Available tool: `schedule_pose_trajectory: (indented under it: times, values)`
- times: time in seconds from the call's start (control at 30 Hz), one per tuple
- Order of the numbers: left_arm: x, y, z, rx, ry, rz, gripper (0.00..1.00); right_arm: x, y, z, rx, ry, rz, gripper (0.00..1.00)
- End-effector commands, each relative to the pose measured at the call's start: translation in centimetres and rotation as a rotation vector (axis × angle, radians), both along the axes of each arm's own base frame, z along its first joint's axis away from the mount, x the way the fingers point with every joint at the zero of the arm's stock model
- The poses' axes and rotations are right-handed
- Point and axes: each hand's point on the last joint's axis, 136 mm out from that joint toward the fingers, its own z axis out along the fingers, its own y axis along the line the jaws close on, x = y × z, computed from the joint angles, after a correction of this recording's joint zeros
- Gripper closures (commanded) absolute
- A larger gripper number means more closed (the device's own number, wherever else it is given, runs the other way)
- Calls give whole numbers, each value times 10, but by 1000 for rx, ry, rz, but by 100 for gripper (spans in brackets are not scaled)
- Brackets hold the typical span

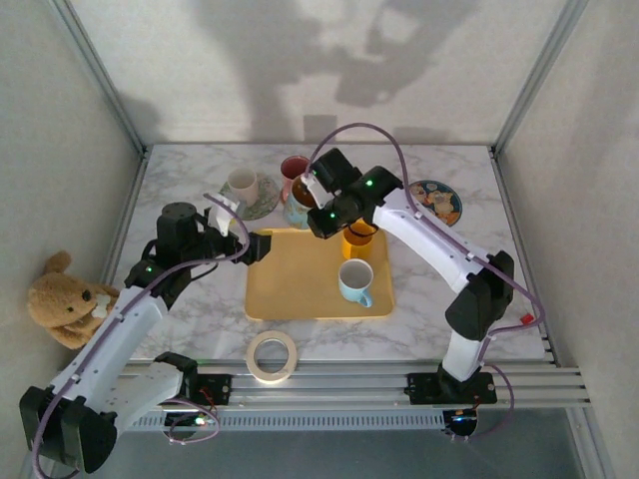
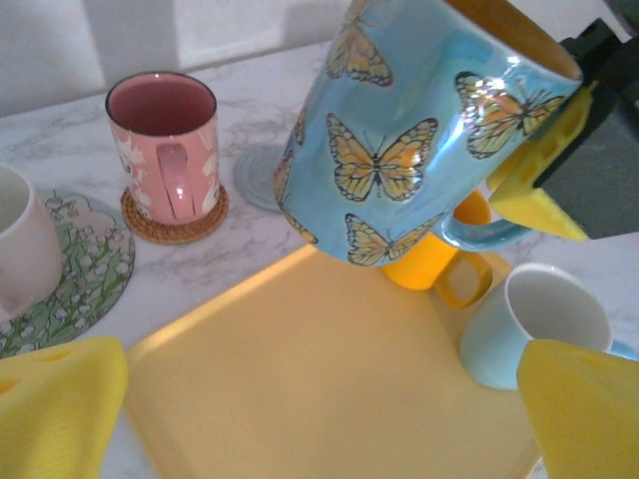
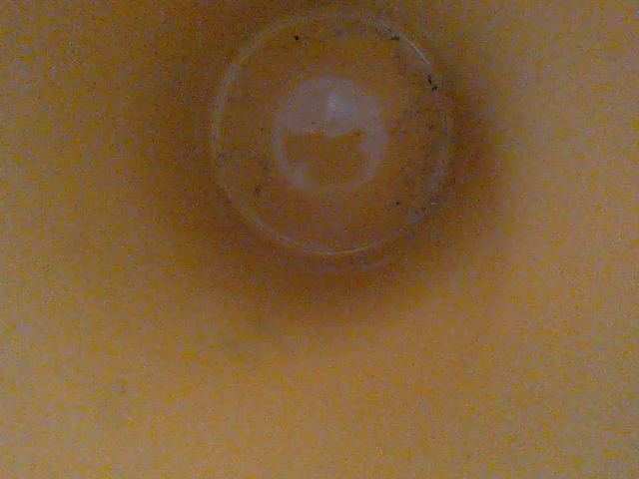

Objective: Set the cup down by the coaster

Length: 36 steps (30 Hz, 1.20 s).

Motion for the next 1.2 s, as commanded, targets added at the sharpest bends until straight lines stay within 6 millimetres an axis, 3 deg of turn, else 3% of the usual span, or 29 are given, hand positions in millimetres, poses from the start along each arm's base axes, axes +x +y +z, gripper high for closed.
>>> schedule_pose_trajectory:
  times: [0.0,0.03,0.23,0.47,0.6,0.83,1.17]
  values:
    - [15,1,27,-57,-62,40,0,12,-11,48,53,-104,-15,100]
    - [17,0,28,-60,-67,44,0,23,-22,50,41,-108,-45,100]
    - [32,-4,20,-52,-49,42,0,56,-46,47,-1,-111,-117,100]
    - [53,-8,8,-39,-26,56,0,99,-64,21,-83,-83,-199,100]
    - [65,-7,-4,-36,-4,85,0,116,-66,-5,-135,-57,-239,100]
    - [72,-12,-20,-37,17,69,0,141,-61,-33,-136,-42,-275,100]
    - [70,-16,-49,-10,66,41,0,172,-59,-73,-151,-1,-298,100]
